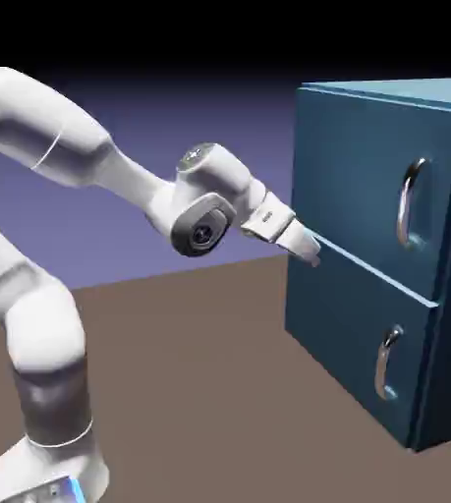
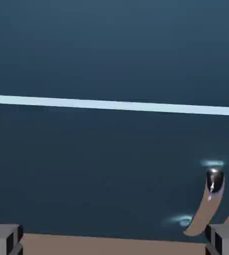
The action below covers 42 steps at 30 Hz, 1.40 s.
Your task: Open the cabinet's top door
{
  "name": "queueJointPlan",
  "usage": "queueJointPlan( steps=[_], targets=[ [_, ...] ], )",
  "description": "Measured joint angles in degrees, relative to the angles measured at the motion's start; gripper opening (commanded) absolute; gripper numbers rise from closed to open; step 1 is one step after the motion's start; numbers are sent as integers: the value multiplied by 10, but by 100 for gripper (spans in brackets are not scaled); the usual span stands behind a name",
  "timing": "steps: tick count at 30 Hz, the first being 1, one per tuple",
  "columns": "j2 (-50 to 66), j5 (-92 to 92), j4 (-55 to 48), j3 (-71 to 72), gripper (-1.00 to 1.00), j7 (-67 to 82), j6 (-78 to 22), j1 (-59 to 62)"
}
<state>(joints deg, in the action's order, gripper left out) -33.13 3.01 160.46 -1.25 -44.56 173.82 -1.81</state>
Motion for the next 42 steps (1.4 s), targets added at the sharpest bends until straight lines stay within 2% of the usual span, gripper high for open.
queueJointPlan(
  steps=[42],
  targets=[
    [-165, 1047, -188, -435, 100, -731, -67, -391]
  ],
)
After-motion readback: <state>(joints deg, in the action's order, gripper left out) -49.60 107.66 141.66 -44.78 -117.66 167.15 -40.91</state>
